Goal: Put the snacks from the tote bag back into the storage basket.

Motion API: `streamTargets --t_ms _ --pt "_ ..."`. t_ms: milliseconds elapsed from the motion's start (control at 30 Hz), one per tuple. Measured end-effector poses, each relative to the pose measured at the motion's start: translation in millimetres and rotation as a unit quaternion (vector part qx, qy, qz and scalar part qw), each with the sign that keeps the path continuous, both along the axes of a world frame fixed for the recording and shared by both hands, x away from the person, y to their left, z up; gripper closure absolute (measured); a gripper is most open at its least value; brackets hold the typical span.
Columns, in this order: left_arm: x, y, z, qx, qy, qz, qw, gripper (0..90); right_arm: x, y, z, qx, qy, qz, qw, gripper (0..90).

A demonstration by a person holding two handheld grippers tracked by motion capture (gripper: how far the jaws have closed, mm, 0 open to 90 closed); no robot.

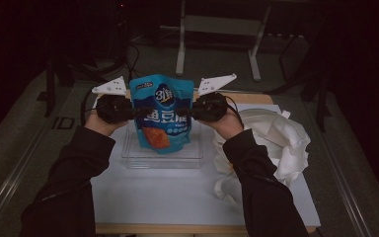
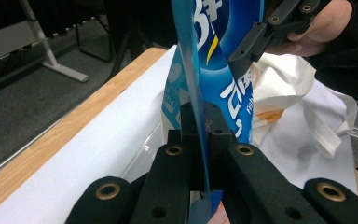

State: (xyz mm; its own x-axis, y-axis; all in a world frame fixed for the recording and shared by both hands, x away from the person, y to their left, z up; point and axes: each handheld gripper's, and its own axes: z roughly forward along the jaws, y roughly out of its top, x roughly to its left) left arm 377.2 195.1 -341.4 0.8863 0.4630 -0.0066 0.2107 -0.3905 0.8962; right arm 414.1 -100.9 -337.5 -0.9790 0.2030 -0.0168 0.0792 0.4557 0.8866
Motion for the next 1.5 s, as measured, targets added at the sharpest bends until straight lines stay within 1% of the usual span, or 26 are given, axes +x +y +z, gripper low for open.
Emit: streamTargets --t_ms 200,300,333,500,533,667,1000,1267,1333,1433,1500 --pt "3.3 2.9 -12.7 -0.001 0.009 0.003 1.0 90.0 3.2 3.3 -13.0 0.001 0.01 -0.003 0.9999 88.5" --pt "4.1 3.6 -17.9 0.001 0.017 0.001 0.9999 90.0 3.7 4.4 -19.5 0.001 0.017 -0.002 0.9998 88.5" --pt "4.4 3.8 -19.5 0.001 0.02 -0.001 0.9998 90.0 3.7 4.6 -21.0 0.0 0.019 -0.002 0.9998 88.6" --pt "5.2 5.0 -24.9 0.002 0.025 -0.002 0.9997 90.0 2.8 5.2 -28.3 0.0 0.024 -0.001 0.9997 88.6" --pt "5.7 5.6 -28.1 0.0 0.03 -0.004 0.9996 90.0 2.2 5.3 -30.0 0.002 0.026 -0.003 0.9997 88.6" --pt "6.1 5.7 -35.7 -0.001 0.036 -0.003 0.9993 89.9 0.9 5.4 -39.4 0.005 0.034 -0.005 0.9994 88.6" --pt "7.7 2.5 -50.7 0.007 0.048 -0.008 0.9988 89.9 0.4 2.3 -59.4 0.009 0.054 -0.011 0.9984 88.6" --pt "7.4 3.7 -62.6 0.002 0.052 -0.009 0.9986 89.7 -2.1 3.1 -69.8 0.006 0.054 -0.014 0.9984 88.5" --pt "7.6 3.3 -65.5 0.004 0.057 -0.009 0.9983 89.7 -1.7 2.7 -72.8 0.007 0.055 -0.014 0.9984 88.5" --pt "7.3 3.0 -68.9 0.008 0.058 -0.012 0.9982 89.7 -2.6 2.5 -77.0 0.003 0.057 -0.016 0.9982 88.5" --pt "6.5 3.9 -70.0 0.005 0.057 -0.013 0.9983 89.7 -3.2 2.3 -78.9 0.006 0.057 -0.016 0.9982 88.5"
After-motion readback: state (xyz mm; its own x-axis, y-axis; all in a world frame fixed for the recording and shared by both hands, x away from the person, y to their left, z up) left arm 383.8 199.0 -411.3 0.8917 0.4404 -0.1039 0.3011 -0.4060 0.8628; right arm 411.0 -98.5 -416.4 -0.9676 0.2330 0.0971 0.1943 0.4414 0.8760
